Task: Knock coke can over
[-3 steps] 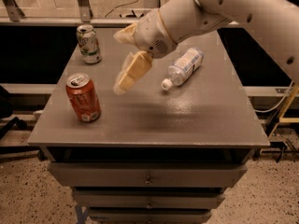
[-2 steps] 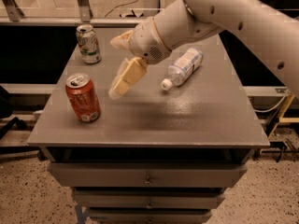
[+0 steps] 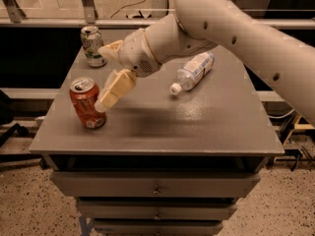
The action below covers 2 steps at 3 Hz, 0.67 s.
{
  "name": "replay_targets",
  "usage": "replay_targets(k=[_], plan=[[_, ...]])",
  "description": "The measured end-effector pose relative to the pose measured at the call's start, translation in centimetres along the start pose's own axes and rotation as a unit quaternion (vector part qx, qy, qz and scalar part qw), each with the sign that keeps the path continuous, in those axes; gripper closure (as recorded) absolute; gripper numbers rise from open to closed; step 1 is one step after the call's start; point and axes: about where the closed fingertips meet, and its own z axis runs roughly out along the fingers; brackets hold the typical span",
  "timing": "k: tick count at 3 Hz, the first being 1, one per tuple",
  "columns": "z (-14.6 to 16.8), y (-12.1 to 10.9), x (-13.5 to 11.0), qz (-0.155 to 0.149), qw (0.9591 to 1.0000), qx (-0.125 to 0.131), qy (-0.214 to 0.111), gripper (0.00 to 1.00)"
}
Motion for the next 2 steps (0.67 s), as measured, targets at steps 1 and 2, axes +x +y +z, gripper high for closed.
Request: replay_targets(k=[1, 2], plan=[[1.7, 0.5, -0.3, 0.004, 0.9998, -0.012, -0.017, 0.00], [3.0, 1.2, -0.2, 0.013, 0.9993, -0.025, -0.026, 0.00]])
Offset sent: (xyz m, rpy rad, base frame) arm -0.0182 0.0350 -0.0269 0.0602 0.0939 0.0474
